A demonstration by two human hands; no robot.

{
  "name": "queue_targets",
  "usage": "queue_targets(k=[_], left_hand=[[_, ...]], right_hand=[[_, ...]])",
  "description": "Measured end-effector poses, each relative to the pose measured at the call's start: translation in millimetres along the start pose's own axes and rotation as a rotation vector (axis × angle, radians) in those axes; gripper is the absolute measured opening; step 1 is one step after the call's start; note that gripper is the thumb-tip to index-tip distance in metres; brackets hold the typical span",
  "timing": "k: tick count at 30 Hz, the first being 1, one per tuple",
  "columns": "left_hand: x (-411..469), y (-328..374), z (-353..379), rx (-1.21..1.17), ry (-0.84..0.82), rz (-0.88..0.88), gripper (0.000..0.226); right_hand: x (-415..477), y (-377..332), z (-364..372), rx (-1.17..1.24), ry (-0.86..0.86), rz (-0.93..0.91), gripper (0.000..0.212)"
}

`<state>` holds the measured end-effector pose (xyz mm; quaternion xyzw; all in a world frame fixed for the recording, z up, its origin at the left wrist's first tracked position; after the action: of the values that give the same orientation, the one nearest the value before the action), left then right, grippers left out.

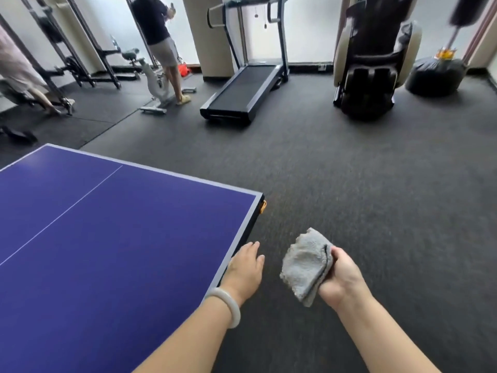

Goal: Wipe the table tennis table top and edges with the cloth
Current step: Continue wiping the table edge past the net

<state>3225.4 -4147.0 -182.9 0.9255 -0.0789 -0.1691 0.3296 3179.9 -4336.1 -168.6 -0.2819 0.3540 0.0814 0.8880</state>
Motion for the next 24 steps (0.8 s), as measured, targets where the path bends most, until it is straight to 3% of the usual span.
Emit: queue_targets(k=[6, 18, 21, 24], left_hand=[[31.9, 9.1, -26.9, 0.012, 0.048, -0.078, 0.037], [171.6, 4.8, -36.2, -0.155, 0.145, -0.168, 0.021], [211.4, 1.3, -37.5, -0.184, 0.159, -0.224, 0.019], [242.5, -3.3, -46.4, -0.198, 0.173, -0.281, 0.020]], right_hand=[[10.9, -46.5, 42.7, -0.106, -0.062, 0.029, 0.046], [126.1, -126.3, 107.4, -0.527, 0.030, -0.053, 0.031], [161.2, -150.1, 131.2, -0.790, 0.005, -0.140, 0.028], [197.7, -173.2, 157.7, -1.264, -0.050, -0.386, 0.025]])
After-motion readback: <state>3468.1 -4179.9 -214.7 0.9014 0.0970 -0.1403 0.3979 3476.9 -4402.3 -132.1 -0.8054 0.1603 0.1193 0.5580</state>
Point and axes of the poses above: each hand's wrist, its own x-axis towards the middle knuckle, its own z-axis out of the palm, y = z × x, the point moved 3 cm from there along x, towards the middle knuckle, and after that the axes turned 6 degrees about -x, right-handed, at the moved point
